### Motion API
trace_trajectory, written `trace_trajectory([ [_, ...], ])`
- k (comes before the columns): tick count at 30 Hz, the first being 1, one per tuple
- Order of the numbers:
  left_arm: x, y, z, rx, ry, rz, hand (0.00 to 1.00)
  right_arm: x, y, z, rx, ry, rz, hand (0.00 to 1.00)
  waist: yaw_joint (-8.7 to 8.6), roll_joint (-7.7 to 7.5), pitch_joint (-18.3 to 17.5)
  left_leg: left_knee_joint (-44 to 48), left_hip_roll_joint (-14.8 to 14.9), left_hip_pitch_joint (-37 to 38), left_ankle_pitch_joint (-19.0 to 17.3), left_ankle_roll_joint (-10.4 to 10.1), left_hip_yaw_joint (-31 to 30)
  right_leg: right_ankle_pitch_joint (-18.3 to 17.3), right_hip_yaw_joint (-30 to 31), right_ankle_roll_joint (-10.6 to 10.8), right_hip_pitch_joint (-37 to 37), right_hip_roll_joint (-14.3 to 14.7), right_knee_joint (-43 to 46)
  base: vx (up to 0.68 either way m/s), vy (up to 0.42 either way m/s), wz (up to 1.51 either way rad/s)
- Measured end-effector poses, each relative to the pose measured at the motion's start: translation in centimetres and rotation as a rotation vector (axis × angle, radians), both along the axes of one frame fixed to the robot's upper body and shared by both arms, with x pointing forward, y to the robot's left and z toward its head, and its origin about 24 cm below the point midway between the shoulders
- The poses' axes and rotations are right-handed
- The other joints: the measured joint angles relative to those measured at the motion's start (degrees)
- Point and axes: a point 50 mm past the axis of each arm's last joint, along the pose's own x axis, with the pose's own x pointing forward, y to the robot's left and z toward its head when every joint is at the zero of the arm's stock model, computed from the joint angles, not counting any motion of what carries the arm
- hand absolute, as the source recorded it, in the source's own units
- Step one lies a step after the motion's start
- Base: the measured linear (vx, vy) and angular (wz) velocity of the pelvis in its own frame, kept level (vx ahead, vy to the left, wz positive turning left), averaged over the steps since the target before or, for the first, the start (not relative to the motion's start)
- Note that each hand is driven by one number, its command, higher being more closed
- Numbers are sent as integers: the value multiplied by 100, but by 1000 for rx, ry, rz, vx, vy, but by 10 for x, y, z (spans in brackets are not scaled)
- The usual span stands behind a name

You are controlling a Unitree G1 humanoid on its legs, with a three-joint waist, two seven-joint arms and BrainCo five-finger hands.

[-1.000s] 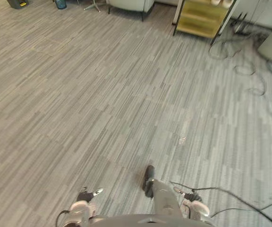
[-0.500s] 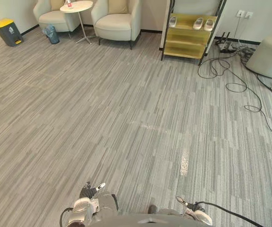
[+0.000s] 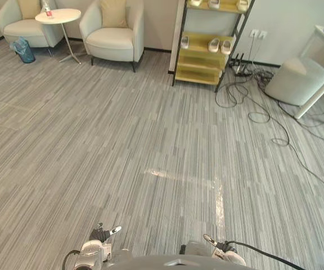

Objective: Pick up cushions and gather them together orderly.

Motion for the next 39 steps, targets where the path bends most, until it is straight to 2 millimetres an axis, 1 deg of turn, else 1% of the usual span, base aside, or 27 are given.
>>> trace_trajectory([
  [1,0,0,0,-1,2,2,0,3,-1,1,-3,-8,6,0,-40,20,8,-143,54,112,1,-3,-2,-4,-194,-9,-173,30,-521,379,-117,2],
  [2,-1,0,0,-1,3,2,0,10,-1,3,-9,-22,25,0,-86,63,40,-284,160,213,3,-7,-9,121,-210,-34,-404,180,-1366,376,-173,3],
  [3,-1,-1,-1,-2,6,2,0,13,-2,4,-14,-27,35,0,-98,89,65,-328,212,253,4,-8,-10,250,-166,-14,-478,258,-1737,375,-218,10],
  [4,-2,-2,-1,-5,8,4,0,18,-4,6,-23,-34,57,0,-123,122,118,-426,320,360,27,-48,-32,871,93,36,-654,447,-2915,471,-304,20],
  [5,-2,0,-1,-5,3,20,0,19,-4,6,-24,-36,69,0,-129,69,171,-501,328,516,27,-52,-88,1484,416,92,-705,495,-3854,413,-291,26],
  [7,-3,3,-1,-5,2,47,0,18,-3,6,-22,-34,68,0,-138,-30,216,-561,278,735,6,-233,-237,1913,650,121,-642,427,-4344,380,-289,28],
  [8,-3,1,-1,-11,2,66,0,20,-6,7,-32,-39,75,0,-159,13,260,-558,371,956,-21,-347,-360,2490,634,26,-590,450,-4013,483,-391,28],
  [11,-5,-23,-4,-78,12,83,0,19,-26,11,-80,-36,62,0,-188,454,229,114,862,834,369,-630,-859,1572,354,-169,-805,636,-2734,524,-425,20],
  [12,-5,-25,-4,-84,12,90,0,17,-27,11,-79,-31,57,0,-208,458,231,408,939,723,497,-634,-1001,1427,315,-167,-762,682,-2627,456,-334,19],
  [15,-3,-20,-3,-81,0,85,0,7,-25,7,-71,7,60,0,-252,479,245,2762,1344,-344,1670,-758,-1521,986,136,-365,-114,1010,-2862,400,-251,9],
  [16,-2,-18,-2,-77,-9,84,0,0,-26,5,-70,25,57,0,-247,500,253,3675,1495,-728,1546,-647,-1370,931,128,-461,252,1144,-3118,421,-203,-2],
  [18,-1,-14,-1,-74,-20,80,0,-12,-26,2,-66,59,51,0,-204,489,258,4465,1638,-1128,1195,-461,-912,917,168,-602,771,1270,-3461,400,-143,-11],
  [20,2,-12,1,-68,-37,76,0,-21,-28,0,-61,89,36,0,-173,484,261,4717,1622,-1567,843,-377,-533,877,240,-625,1277,1292,-3800,415,-77,-18],
  [22,6,-14,3,-66,-53,57,0,-24,-29,0,-60,98,31,0,-131,484,261,4336,1486,-1900,525,-507,-473,951,361,-537,1559,1272,-4023,393,5,-31],
  [24,10,-15,4,-62,-64,32,0,-27,-28,-2,-52,113,22,0,-100,442,287,3451,1254,-2009,275,-624,-508,980,475,-485,1828,1178,-4181,301,74,-32],
  [25,13,-17,5,-60,-70,8,0,-28,-27,-3,-45,113,5,0,-105,399,314,2533,969,-2000,232,-674,-591,980,490,-419,1979,1041,-4251,318,186,-13],
  [26,15,-19,5,-59,-71,-14,0,-30,-27,-3,-44,114,-4,0,-110,390,321,1528,680,-1998,395,-760,-764,952,513,-237,2082,916,-4319,365,238,-8],
  [27,14,-21,5,-60,-69,-23,0,-30,-28,-3,-47,114,-9,0,-113,419,310,966,550,-1997,693,-804,-896,901,524,-126,2105,895,-4322,205,198,-3],
  [28,13,-23,4,-63,-62,-31,0,-32,-32,-2,-56,116,-12,0,-113,521,281,506,505,-1980,1232,-915,-1074,853,538,-25,2121,954,-4328,206,221,4],
  [29,17,-20,5,-54,-70,-42,0,-30,-29,-3,-50,117,-11,0,-90,398,322,458,317,-1880,1363,-622,-1103,822,646,86,2187,834,-4343,202,204,7],
  [30,18,-16,6,-41,-72,-47,0,-30,-25,-3,-43,118,-9,0,-101,286,312,315,216,-1806,1377,-608,-1104,839,705,113,2180,751,-4365,267,253,9],
  [31,18,-4,7,-11,-73,-50,0,-30,-15,-6,-17,117,-8,0,-90,25,265,61,22,-1718,1425,-464,-999,834,829,129,2169,565,-4403,183,167,0],
  [33,17,1,7,1,-66,-50,0,-30,-10,-7,-6,117,-9,0,-74,-39,238,-53,-71,-1675,1435,-423,-939,865,843,170,2136,471,-4425,133,127,-8],
  [34,16,5,7,11,-61,-50,0,-30,-8,-8,-2,117,-9,0,-77,-137,195,-135,-130,-1612,1430,-369,-914,920,854,203,2159,418,-4469,92,108,-14],
  [35,15,7,6,17,-53,-52,0,-30,-6,-8,3,118,-9,0,-81,-106,207,-258,-194,-1534,1453,-331,-869,922,880,205,2164,363,-4514,73,97,-14],
  [36,14,7,6,18,-50,-52,0,-30,-6,-8,2,118,-8,0,-80,-162,173,-330,-215,-1491,1474,-299,-839,922,901,205,2165,341,-4524,36,74,-21],
  [39,11,10,5,24,-36,-55,0,-30,-6,-8,2,118,-6,0,-93,-173,151,-676,-326,-1321,1607,-231,-754,876,988,277,2155,249,-4606,-1,19,-17],
])
